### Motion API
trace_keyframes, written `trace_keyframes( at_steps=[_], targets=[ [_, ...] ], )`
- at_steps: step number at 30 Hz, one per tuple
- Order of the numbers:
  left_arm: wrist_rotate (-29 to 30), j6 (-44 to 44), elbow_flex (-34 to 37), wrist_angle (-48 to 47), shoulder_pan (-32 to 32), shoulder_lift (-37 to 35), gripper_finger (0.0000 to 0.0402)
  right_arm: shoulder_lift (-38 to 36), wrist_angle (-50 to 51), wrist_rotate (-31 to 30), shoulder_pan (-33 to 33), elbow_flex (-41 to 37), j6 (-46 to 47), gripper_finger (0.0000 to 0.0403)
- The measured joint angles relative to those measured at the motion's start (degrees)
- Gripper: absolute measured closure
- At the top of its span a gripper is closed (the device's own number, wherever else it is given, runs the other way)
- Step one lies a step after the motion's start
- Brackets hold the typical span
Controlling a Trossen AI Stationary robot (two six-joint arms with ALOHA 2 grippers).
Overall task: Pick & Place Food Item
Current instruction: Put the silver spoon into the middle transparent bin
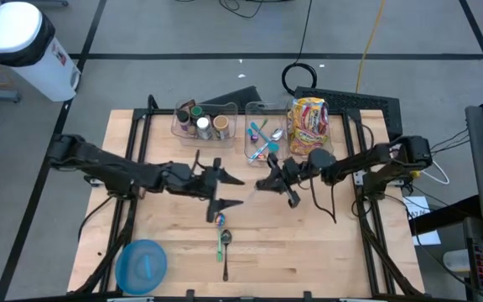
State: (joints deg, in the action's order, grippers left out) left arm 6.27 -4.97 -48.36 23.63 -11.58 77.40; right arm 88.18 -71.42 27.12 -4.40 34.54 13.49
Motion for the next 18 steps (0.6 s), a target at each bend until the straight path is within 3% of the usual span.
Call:
trace_keyframes(
  at_steps=[2,7,11,14,18],
  targets=[
    [0.0,-0.2,0.0,-4.1,-0.7,-2.4,0.0112,-0.6,-0.6,-2.4,-2.1,0.0,-2.7,0.04],
    [-0.1,-0.3,0.0,-8.7,-1.4,-4.4,0.0101,-0.7,-1.8,-16.4,-9.3,1.3,-14.0,0.04],
    [-0.1,-0.1,0.0,-9.0,-1.3,-4.2,0.0101,-0.5,6.2,-24.0,-16.9,3.2,-19.4,0.04],
    [0.0,0.0,0.0,-9.2,-1.0,-3.9,0.0101,-0.3,17.4,-25.8,-22.4,4.2,-20.3,0.0401],
    [0.4,0.1,0.0,-9.7,-0.4,-3.9,0.0101,1.9,20.2,-25.5,-27.1,4.9,-21.3,0.0401]
  ],
)
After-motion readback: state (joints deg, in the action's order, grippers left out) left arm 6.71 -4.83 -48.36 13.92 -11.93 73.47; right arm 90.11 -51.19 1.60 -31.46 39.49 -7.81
